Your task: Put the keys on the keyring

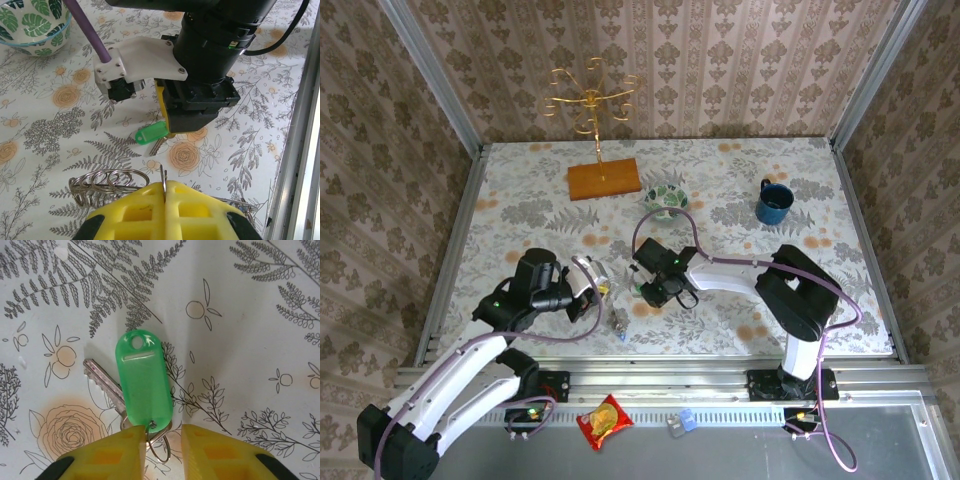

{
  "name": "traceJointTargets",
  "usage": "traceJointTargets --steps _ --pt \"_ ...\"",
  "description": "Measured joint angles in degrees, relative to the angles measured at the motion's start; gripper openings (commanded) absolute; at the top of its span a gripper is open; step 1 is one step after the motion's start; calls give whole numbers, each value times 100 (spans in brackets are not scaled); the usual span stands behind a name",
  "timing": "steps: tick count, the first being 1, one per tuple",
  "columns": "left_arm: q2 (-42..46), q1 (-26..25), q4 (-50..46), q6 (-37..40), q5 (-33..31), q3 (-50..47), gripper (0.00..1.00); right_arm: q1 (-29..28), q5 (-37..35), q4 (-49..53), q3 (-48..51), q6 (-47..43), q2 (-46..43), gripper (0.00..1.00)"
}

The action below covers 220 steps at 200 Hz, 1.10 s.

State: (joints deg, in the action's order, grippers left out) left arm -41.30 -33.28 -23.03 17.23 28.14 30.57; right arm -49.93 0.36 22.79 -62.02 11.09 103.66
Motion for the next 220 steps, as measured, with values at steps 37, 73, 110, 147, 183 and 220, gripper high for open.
traceJointTargets --steps 37,73,110,147,183,220 --pt "-2 0 0 31 70 9 0 0 -17 2 -72 -127 0 1" --pt "-66 0 9 57 140 63 0 0 -22 37 -74 -181 -20 0" --pt "-144 0 28 68 216 70 0 13 9 81 70 -203 -439 0" --pt "-254 0 81 96 306 70 0 138 332 72 295 -160 -1027 0" --pt "-387 -4 232 109 409 70 0 260 848 -76 691 -15 -1672 0" --pt "-542 -7 352 136 514 87 0 321 1419 -365 820 85 -2044 0"
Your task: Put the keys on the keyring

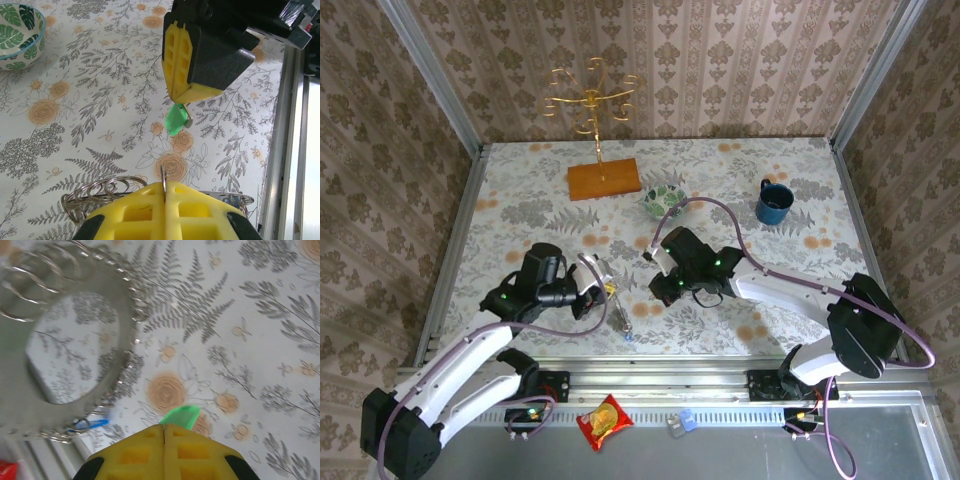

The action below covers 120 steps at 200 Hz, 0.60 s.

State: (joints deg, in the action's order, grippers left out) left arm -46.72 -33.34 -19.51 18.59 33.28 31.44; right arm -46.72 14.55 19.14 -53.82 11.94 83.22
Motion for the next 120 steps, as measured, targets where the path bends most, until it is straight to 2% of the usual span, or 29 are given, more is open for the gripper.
traceJointTargets --steps 68,120 --pt "-417 -120 116 76 275 170 0 9 787 -328 87 -92 -433 0" --pt "-658 -229 195 74 345 271 0 -131 979 -310 -282 -407 -437 0"
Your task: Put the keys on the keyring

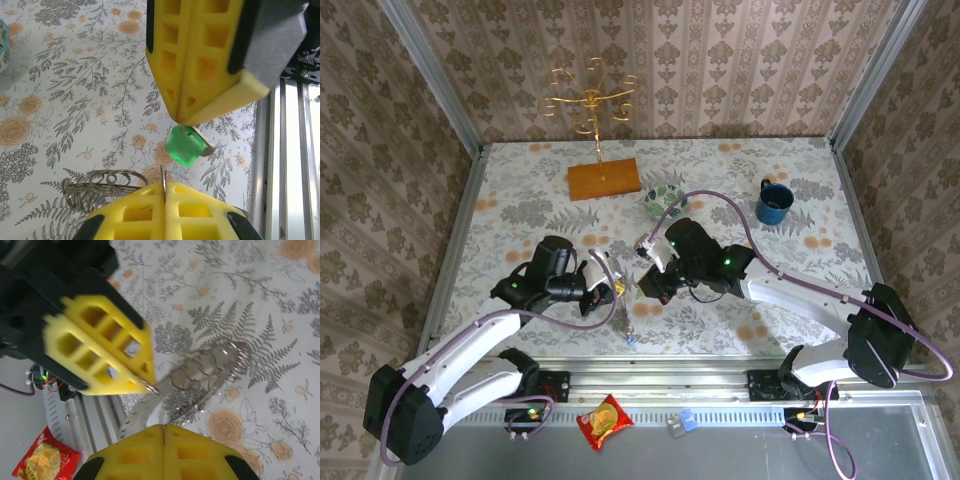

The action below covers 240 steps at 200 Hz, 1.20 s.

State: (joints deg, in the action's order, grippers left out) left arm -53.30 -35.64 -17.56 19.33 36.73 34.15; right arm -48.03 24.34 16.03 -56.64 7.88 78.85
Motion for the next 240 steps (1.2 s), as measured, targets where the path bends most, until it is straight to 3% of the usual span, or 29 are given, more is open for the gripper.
traceJointTargets --steps 240 --pt "-31 -72 2 0 17 2 0 -249 -144 -55 -291 -197 378 0"
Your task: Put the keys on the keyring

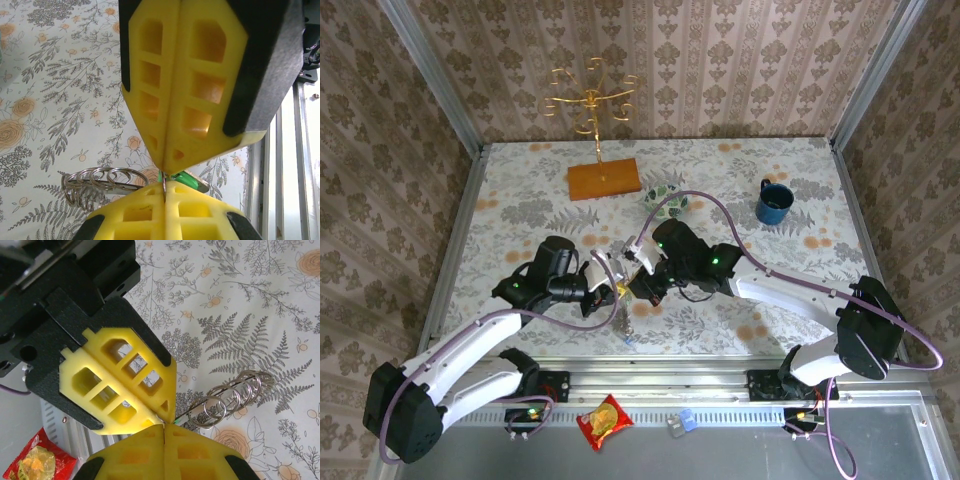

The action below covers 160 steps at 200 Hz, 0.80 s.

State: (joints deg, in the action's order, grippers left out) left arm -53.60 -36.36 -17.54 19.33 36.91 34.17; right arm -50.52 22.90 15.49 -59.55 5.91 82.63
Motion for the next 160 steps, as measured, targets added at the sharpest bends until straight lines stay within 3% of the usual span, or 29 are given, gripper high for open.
traceJointTargets --steps 160 --pt "-2 2 -4 -2 -2 0 0 -120 -420 -46 0 -22 4 0"
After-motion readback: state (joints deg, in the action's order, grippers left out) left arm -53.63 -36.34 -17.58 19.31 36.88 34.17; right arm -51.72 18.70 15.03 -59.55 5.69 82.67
